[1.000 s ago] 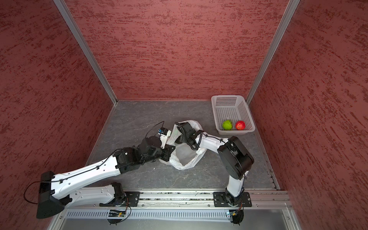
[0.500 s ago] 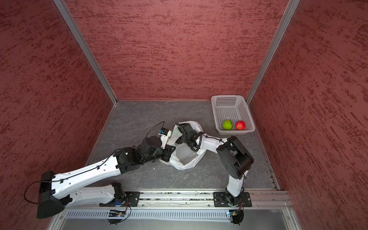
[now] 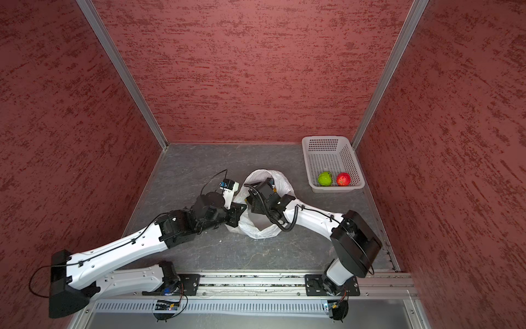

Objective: Untie the knot of the plastic bag and take out the fruit
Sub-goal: 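Lift the orange out of the bag toward the white basket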

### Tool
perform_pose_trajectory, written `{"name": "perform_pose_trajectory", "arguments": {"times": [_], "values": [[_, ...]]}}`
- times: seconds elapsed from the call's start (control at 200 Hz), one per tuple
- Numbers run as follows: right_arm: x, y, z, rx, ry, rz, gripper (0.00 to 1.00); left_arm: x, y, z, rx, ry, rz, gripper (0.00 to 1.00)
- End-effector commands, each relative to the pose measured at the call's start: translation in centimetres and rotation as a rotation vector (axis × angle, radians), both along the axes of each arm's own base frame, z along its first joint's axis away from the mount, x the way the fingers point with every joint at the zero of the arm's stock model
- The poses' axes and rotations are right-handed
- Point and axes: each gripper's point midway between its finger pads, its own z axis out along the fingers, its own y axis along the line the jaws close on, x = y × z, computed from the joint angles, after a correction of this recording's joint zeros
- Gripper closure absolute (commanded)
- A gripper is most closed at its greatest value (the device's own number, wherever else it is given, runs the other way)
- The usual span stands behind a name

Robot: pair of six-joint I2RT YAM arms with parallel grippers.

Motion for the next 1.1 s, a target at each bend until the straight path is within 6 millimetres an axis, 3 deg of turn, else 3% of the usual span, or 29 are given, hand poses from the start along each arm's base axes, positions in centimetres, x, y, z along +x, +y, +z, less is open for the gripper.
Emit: {"name": "perform_pose_trajectory", "arguments": {"times": [0.0,0.095,0.12,0.496,0.771,0.937,1.092], "values": [[-1.4,-0.5,1.4,-0.012,0.007,0.024,0.5,0.0,0.4,-0.2,0.009,-0.015,0.0,1.0],[-1.6,-0.6,2.9,0.003,-0.012,0.031,0.51,0.0,0.4,-0.3,0.005,-0.013,-0.001,1.0],[-1.7,-0.6,4.2,0.024,-0.031,0.033,0.5,-0.1,0.4,-0.3,0.006,-0.012,-0.003,1.0],[-2.4,-1.5,13.2,0.125,-0.122,0.02,0.51,-0.2,0.4,-0.7,0.014,-0.004,-0.012,1.0],[-2.0,-3.4,18.8,0.146,-0.207,-0.033,0.51,-0.3,0.3,-0.7,0.014,-0.002,-0.02,1.0],[-0.4,-5.8,22.1,0.167,-0.273,-0.103,0.51,-0.5,0.3,-0.7,0.013,0.004,-0.03,1.0],[2.0,-10.7,24.2,0.164,-0.343,-0.213,0.52,-0.8,0.1,-0.6,0.008,0.008,-0.048,1.0]]}}
